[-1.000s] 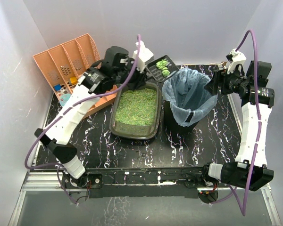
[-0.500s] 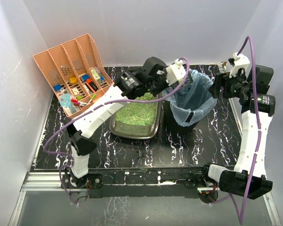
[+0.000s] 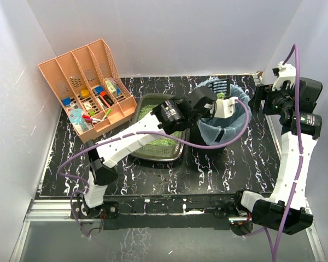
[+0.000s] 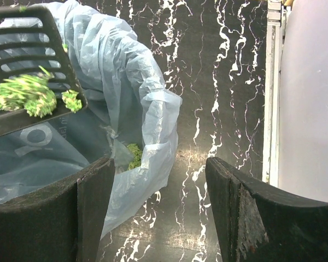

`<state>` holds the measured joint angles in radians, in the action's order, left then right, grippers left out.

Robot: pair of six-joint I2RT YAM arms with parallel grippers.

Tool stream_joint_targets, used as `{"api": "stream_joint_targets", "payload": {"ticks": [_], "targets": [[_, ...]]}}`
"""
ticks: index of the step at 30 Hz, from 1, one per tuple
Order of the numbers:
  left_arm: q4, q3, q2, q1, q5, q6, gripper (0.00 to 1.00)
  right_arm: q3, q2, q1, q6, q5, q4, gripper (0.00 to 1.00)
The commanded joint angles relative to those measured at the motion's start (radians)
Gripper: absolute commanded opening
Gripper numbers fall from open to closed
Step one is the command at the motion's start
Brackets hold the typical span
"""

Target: Clean the litter box

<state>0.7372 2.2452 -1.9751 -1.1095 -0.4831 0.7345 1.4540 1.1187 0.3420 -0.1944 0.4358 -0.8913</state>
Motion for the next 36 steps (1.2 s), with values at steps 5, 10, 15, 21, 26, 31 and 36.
{"api": "stream_joint_targets", "payload": {"ticks": [5, 10, 15, 21, 26, 31, 36], "targets": [[-0.196, -0.082, 0.026, -0.059, -0.235, 0.25, 0.0, 0.007, -0.016, 0.008, 0.015, 0.019, 0.057, 0.73], [-0.288, -0.18, 0.045, -0.075, -0.291, 0.357, 0.0, 0.005, -0.014, 0.009, 0.013, 0.023, 0.058, 0.73], [-0.376, -0.239, 0.066, -0.087, -0.309, 0.444, 0.0, 0.002, -0.01, 0.01, 0.015, 0.027, 0.061, 0.73], [-0.486, -0.304, 0.089, -0.096, -0.316, 0.551, 0.0, 0.0, -0.011, 0.011, 0.013, 0.032, 0.061, 0.73], [-0.581, -0.348, 0.1, -0.097, -0.334, 0.646, 0.0, -0.003, -0.006, 0.012, 0.013, 0.039, 0.063, 0.73], [-0.582, -0.344, 0.108, -0.097, -0.334, 0.661, 0.0, -0.003, -0.003, 0.012, 0.013, 0.05, 0.063, 0.73], [-0.404, -0.257, 0.12, -0.097, -0.257, 0.497, 0.0, 0.004, 0.001, 0.012, 0.01, 0.058, 0.057, 0.73]]}}
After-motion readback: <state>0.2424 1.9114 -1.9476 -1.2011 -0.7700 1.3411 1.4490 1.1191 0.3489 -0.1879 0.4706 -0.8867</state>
